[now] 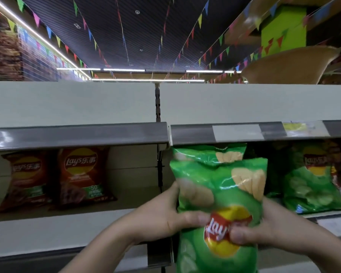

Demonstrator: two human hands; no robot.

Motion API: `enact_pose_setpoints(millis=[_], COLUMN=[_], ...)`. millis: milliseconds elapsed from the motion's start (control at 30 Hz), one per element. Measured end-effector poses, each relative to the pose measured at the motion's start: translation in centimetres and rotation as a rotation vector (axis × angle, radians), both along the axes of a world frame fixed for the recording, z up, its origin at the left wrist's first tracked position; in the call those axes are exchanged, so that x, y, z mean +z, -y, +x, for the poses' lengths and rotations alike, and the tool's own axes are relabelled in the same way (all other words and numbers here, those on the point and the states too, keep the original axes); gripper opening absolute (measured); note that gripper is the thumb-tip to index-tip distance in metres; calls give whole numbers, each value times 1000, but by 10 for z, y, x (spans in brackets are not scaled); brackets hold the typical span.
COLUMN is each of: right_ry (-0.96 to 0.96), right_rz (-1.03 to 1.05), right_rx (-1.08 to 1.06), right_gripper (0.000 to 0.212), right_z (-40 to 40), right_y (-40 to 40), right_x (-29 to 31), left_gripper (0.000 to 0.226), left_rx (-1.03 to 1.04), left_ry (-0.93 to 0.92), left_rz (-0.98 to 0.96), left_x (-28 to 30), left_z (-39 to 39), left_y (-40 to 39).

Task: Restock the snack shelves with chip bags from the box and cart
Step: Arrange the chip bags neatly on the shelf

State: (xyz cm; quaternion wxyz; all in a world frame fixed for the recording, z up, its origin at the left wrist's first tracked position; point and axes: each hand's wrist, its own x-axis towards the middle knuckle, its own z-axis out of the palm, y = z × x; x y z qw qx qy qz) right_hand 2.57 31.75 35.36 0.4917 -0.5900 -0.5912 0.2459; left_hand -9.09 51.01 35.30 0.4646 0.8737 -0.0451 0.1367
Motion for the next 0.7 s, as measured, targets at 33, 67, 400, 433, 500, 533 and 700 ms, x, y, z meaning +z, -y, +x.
enact_pose_setpoints(millis=[33, 67, 400, 433, 500, 533, 700], right_ry=[55, 93, -27, -27, 8, 21, 23], right_rz=[4, 1, 93, 109, 145, 162, 185], right_rx=[-26, -44, -65, -85, -125, -133, -45], right_gripper=[73, 70, 89, 94, 103, 103, 91], right_z=[1, 1, -8, -10, -14, -17, -37], right_y=[0, 0, 4, 2, -2, -5, -23], right_x=[-2, -4, -24, -25, -28, -29, -31], left_gripper=[24, 18, 27, 28, 35, 34, 87], left_rx=[2, -13, 6, 47, 109, 81, 97], left_ry=[-10, -9, 110, 135, 216, 247, 358], left_rz=[52, 92, -48, -73, -44, -36, -134], left_x=[0, -2, -22, -21, -21, -27, -26], left_z=[-1, -2, -18, -22, -28, -31, -61], left_y=[0, 0, 13, 15, 18, 11, 0])
